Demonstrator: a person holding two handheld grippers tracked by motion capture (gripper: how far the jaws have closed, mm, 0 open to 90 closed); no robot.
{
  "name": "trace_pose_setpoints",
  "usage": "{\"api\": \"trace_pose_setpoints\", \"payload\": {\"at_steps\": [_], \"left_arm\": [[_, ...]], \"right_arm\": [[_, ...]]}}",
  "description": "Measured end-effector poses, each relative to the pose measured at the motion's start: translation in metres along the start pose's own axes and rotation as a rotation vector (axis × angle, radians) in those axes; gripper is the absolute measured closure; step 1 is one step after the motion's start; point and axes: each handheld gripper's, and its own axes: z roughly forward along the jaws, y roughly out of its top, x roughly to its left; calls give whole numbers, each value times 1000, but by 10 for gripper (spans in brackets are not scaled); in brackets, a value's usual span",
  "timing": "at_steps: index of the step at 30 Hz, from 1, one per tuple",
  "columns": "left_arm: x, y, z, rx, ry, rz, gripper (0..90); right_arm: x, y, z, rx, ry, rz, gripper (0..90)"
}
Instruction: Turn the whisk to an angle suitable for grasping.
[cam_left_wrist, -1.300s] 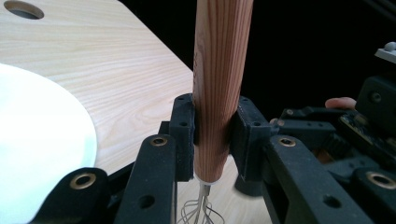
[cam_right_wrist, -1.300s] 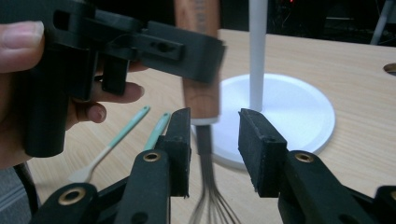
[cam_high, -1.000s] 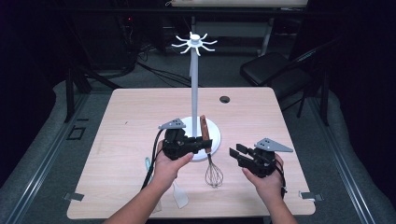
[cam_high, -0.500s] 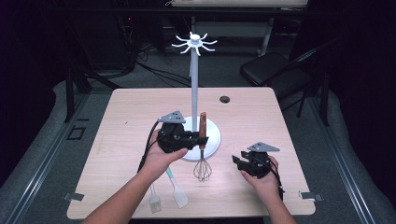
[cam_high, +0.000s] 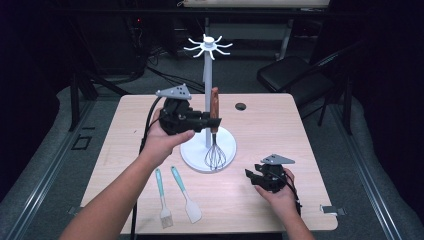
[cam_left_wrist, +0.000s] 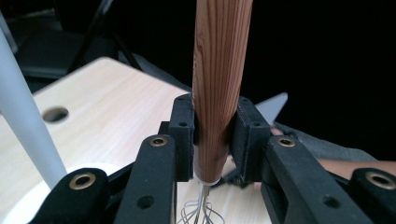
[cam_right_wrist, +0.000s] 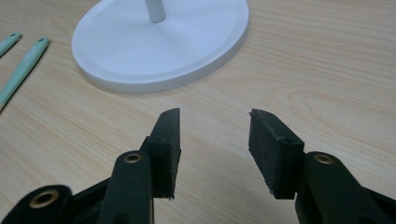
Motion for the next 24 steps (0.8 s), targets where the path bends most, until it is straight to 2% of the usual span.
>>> {"api": "trace_pose_setpoints", "payload": {"at_steps": [4,5,9,13,17,18,24], "left_arm": [[5,23,-3,-18,5,9,725],[7,27,-3,-20,3,5,725],[17,40,-1,-26,-3,-24,725],[27,43,0,-33,4,-48,725],[36,43,1,-38,2,-75,725],[38,42,2,-36,3,-78,725],[43,44,4,-45,-23,-93,725]], "right_arm": [[0,0,0,18,-3,2,536],[1,-1,1,2,-2,3,536],[3,-1,3,5,6,-10,535],[4,-1,3,10,19,-10,535],[4,-1,4,23,5,-17,535],[5,-2,5,16,17,-12,535],[8,-2,8,14,30,-17,534]]}}
